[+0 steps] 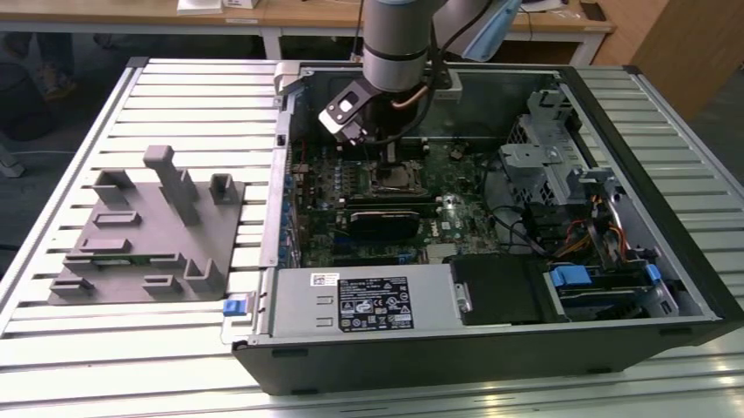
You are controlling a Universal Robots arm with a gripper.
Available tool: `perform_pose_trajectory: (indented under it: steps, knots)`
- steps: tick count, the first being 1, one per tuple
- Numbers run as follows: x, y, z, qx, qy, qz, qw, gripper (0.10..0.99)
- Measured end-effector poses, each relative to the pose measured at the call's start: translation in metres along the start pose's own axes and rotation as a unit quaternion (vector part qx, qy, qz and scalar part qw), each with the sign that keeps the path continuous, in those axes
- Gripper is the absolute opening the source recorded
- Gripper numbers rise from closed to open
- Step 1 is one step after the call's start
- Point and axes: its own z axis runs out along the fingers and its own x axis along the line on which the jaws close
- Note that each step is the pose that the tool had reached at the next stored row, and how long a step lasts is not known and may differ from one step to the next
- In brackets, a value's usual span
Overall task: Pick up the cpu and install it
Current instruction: 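Close the cpu cover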
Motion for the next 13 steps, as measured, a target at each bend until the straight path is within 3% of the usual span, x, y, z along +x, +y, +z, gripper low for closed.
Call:
perform_pose_trajectory:
  steps: [10, 13]
  knots:
    - [0.0001, 0.0085, 0.0026, 0.0000, 0.0000, 0.000, 1.0000, 0.106]
    - [0.0004, 0.0087, -0.0019, -0.0003, 0.0004, 0.000, 1.0000, 0.106]
